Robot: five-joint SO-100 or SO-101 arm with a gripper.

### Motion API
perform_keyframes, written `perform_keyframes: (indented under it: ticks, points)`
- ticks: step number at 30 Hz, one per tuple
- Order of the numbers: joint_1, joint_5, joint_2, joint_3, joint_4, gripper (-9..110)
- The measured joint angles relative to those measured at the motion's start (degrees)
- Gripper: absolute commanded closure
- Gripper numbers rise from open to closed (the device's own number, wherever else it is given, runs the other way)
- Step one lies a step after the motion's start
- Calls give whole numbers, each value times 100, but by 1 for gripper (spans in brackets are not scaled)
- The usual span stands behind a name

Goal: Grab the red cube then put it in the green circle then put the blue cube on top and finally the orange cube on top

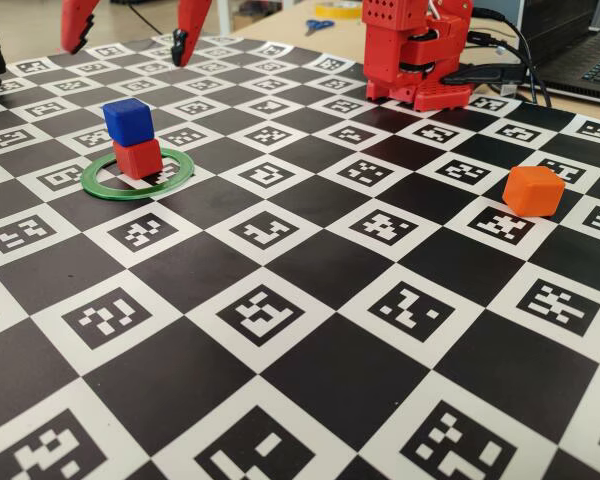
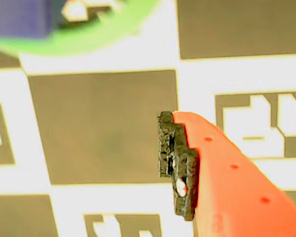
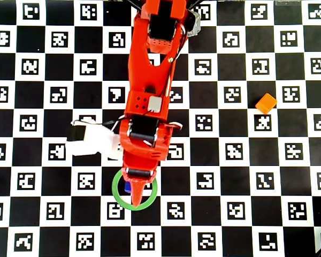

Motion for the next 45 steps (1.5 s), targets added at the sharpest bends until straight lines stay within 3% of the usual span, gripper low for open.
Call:
perform_keyframes:
  ticks: [15,32,45]
  points:
    - [-1591,853,809,-800,1310,59]
    - [-4526,861,958,-905,1318,60]
    - [-5651,782,958,9,352,60]
